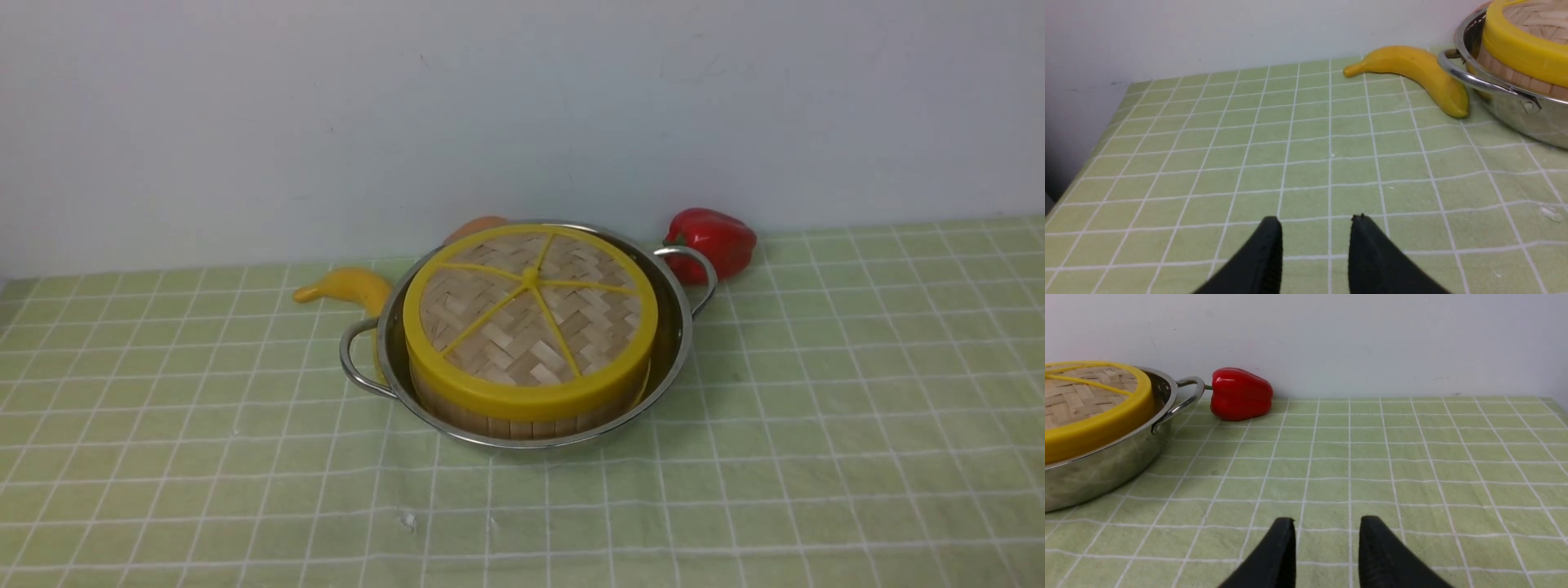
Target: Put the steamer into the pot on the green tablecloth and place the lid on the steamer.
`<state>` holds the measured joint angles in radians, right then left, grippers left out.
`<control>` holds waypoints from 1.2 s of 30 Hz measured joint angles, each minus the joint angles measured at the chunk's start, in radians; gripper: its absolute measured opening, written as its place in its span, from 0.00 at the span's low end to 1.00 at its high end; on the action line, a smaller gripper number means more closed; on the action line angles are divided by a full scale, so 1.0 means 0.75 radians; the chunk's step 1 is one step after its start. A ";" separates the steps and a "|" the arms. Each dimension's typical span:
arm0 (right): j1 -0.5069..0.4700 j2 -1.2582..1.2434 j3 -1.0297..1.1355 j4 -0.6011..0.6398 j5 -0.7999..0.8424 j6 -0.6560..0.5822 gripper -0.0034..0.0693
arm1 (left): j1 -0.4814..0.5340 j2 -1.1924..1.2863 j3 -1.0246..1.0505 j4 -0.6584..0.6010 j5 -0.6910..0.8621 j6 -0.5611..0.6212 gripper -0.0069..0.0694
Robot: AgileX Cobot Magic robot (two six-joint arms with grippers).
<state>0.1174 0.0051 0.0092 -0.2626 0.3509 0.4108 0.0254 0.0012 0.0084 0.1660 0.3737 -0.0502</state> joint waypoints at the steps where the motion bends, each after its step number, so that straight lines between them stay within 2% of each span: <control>1: 0.000 0.000 0.000 0.000 0.000 0.000 0.38 | 0.000 0.000 0.000 0.000 0.000 0.000 0.40; 36: 0.000 0.000 0.000 0.000 0.000 0.000 0.38 | 0.000 0.000 0.000 0.000 0.000 0.000 0.41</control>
